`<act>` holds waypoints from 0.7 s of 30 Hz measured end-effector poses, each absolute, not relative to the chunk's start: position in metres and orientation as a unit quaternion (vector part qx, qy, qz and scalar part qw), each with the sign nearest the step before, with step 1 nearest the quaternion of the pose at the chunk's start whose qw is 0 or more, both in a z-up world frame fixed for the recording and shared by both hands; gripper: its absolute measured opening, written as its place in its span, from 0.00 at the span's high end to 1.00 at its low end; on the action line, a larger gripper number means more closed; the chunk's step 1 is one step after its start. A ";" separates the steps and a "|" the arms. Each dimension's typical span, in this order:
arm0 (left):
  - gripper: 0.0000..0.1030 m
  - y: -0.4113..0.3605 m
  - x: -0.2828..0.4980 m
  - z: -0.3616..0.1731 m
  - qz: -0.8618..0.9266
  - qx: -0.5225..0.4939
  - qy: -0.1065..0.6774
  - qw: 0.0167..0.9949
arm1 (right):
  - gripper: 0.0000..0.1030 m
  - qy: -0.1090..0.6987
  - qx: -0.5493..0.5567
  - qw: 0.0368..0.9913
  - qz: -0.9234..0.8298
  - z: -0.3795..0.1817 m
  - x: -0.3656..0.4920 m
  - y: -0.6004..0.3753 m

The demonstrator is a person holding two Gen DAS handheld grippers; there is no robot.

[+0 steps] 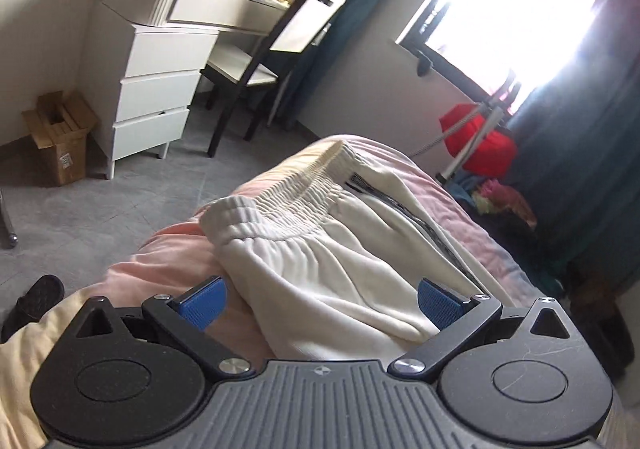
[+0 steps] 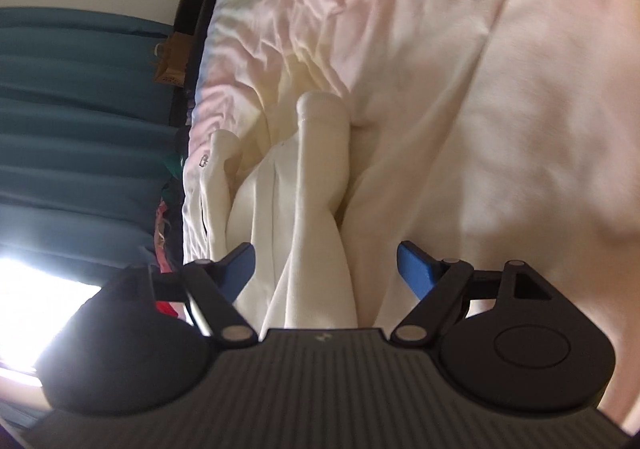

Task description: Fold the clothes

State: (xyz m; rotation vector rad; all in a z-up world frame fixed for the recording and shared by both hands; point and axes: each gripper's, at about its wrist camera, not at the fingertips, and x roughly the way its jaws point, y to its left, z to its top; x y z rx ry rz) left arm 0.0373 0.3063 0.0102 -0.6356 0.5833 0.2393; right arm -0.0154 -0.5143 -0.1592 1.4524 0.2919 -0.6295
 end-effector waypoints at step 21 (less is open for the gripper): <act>0.00 0.314 0.032 -0.013 0.132 -0.366 0.293 0.873 | 0.85 0.159 0.528 0.765 -0.333 -0.163 0.030 -0.542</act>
